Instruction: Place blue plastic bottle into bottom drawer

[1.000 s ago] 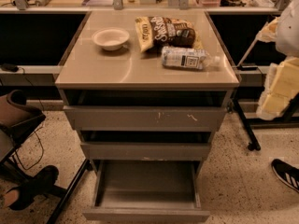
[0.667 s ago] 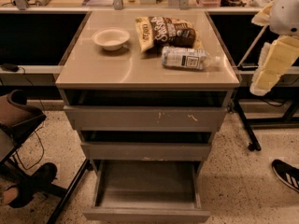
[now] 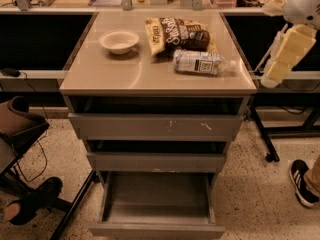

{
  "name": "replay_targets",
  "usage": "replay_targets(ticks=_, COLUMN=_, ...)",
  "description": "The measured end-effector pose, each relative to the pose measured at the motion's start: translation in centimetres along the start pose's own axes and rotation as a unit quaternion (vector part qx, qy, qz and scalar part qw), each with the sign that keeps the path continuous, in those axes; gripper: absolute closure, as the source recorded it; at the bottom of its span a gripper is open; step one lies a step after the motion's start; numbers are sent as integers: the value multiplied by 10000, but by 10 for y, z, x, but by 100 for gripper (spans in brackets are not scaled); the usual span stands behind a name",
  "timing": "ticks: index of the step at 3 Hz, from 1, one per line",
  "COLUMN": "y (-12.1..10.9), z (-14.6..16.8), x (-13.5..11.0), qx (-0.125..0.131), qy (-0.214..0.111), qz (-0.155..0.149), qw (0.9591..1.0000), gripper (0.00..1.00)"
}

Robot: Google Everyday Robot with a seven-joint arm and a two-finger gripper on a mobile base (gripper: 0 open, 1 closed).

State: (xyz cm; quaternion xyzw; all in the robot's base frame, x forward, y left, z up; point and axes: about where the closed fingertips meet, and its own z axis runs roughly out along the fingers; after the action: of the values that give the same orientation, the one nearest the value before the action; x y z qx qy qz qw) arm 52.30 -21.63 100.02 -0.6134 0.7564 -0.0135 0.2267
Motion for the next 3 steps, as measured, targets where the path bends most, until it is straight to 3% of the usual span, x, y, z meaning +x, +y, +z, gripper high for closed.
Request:
replay_targets(ticks=2, y=-73, z=55, x=-80, qx=-452, qy=-917, qz=-717, qw=9922, gripper=0)
replay_targets(ticks=3, y=-98, z=82, x=-99, qx=-589, qy=-1134, qz=-781, qw=9887, gripper=0)
